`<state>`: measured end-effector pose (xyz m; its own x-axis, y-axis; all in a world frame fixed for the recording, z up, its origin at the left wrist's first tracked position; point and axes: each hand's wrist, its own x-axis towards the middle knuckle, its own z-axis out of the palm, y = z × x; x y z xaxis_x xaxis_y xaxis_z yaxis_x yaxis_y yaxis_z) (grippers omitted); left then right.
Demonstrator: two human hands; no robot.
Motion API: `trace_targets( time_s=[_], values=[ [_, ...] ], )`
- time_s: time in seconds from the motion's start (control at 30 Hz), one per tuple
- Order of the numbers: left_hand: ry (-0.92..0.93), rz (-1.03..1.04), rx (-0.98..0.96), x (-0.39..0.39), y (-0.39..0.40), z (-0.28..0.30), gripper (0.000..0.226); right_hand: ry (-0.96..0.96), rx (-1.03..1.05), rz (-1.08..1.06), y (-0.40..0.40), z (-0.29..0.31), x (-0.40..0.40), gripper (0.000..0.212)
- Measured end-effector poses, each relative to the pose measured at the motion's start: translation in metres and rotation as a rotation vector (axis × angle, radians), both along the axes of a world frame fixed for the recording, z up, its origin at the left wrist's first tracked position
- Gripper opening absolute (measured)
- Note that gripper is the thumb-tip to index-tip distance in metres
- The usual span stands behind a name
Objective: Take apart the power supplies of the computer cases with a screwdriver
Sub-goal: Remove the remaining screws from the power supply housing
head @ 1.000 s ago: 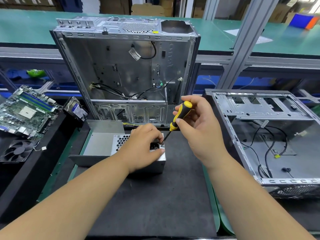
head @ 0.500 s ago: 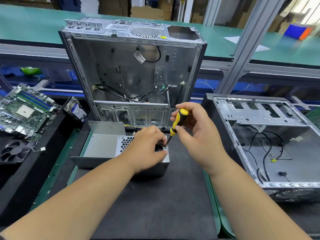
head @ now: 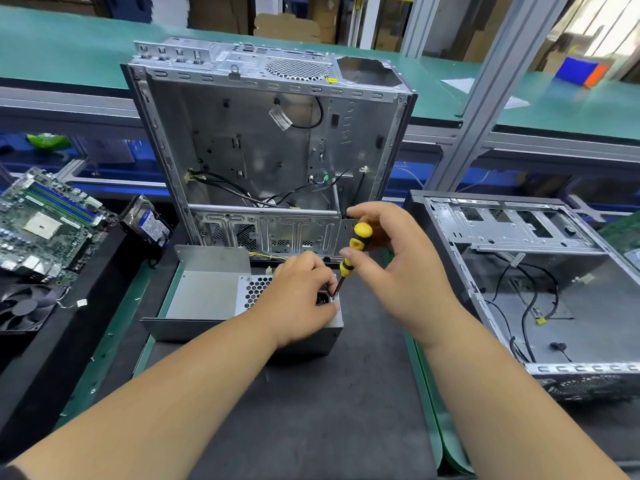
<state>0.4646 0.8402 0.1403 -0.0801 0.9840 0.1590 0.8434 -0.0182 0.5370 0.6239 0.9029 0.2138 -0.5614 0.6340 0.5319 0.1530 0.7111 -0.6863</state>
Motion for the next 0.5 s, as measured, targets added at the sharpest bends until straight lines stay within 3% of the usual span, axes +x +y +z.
trace_targets(
  time_s=[0.17,0.27,0.5],
  values=[
    [-0.024,0.014,-0.008,0.0004,0.0017,0.0016,0.021,-0.071,0.016,-0.005,-0.0024,0.0017,0.0017,0.037],
    [-0.031,0.025,-0.003,0.0017,0.0023,0.0017,0.022,-0.093,0.144,-0.042,-0.0029,0.0030,-0.0016,0.028],
    [-0.044,0.025,-0.010,0.0007,0.0020,0.0000,0.023,-0.114,0.177,-0.104,-0.0023,0.0055,-0.0064,0.034]
  ],
)
